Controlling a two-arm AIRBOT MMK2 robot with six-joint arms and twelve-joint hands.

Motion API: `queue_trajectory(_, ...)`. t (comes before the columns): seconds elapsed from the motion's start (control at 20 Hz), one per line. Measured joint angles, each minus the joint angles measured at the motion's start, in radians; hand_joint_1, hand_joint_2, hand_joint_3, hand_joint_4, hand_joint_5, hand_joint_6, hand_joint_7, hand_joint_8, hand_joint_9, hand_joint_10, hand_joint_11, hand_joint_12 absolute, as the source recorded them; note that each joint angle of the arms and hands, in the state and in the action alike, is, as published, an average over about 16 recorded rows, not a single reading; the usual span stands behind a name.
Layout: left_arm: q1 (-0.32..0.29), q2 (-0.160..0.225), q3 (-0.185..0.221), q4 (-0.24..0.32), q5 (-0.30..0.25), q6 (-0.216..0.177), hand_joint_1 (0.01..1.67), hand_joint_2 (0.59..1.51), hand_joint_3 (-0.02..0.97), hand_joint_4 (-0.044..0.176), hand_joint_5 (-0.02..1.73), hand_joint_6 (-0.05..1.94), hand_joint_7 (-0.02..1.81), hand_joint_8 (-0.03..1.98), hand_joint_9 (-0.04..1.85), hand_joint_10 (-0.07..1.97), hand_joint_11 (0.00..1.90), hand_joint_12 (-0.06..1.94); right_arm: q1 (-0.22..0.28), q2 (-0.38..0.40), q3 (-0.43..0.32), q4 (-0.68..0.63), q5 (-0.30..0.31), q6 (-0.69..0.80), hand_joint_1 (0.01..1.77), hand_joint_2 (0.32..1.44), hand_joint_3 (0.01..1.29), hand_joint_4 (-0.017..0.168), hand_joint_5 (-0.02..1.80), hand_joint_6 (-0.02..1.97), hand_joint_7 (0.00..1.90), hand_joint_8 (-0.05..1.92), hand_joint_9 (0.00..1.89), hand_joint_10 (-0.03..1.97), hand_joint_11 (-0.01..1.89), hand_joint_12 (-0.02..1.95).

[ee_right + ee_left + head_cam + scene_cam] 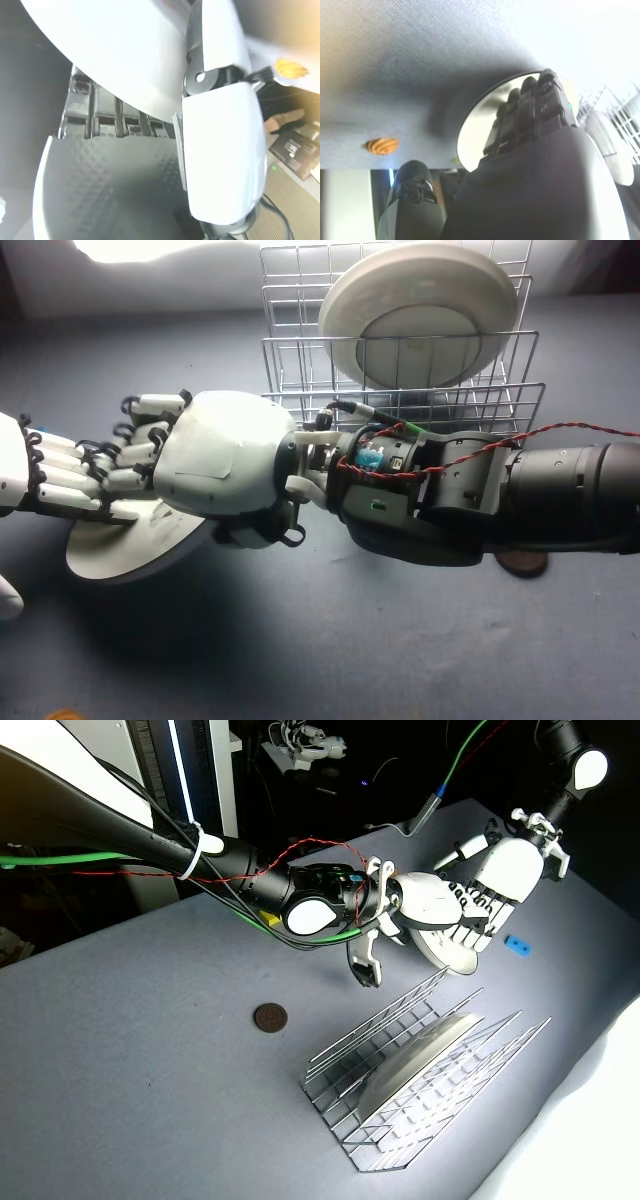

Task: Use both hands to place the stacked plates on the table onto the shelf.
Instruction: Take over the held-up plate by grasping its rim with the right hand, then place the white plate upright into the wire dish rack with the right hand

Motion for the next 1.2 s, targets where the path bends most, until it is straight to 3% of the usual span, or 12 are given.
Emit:
queue_trajectory(0.35, -0.023, -0.004, 0.009, 0.007, -0.006, -0.006, 0.01, 1.097, 0.011, -0.007, -0.01, -0.02, 0.02, -0.01, 0.02, 0.01, 0.01, -0.02, -0.007, -0.004, 0.005, 0.001, 0.021, -0.005, 1.30, 0.97, 0.01, -0.004, 0.70, 0.54, 0.78, 0.52, 0.85, 0.62, 0.65, 1.10)
queue_trajectory(0.6, -0.069, -0.004, 0.025, 0.002, -0.017, -0.017, 0.01, 1.095, 0.010, -0.005, 0.00, -0.01, 0.02, -0.01, 0.02, 0.01, 0.01, -0.01, -0.009, 0.001, -0.002, 0.001, 0.038, -0.006, 1.29, 0.96, 0.01, -0.006, 0.83, 0.75, 0.95, 0.72, 1.05, 0.78, 0.89, 1.07)
queue_trajectory(0.8, -0.126, 0.008, 0.038, 0.002, -0.029, -0.030, 0.01, 1.093, 0.011, -0.002, 0.00, 0.00, 0.02, -0.01, 0.02, 0.01, 0.01, 0.00, -0.007, 0.022, -0.029, 0.001, 0.038, -0.005, 1.29, 0.94, 0.01, -0.006, 0.86, 0.75, 1.00, 0.71, 1.14, 0.67, 0.95, 1.06)
queue_trajectory(1.2, -0.278, 0.081, 0.024, 0.012, -0.054, -0.076, 0.01, 1.087, 0.011, 0.002, 0.01, 0.01, 0.02, -0.01, 0.02, 0.01, 0.01, 0.01, 0.014, 0.129, -0.158, 0.004, -0.008, 0.007, 1.29, 0.93, 0.01, -0.005, 0.93, 0.72, 1.07, 0.65, 1.16, 0.76, 0.98, 1.08)
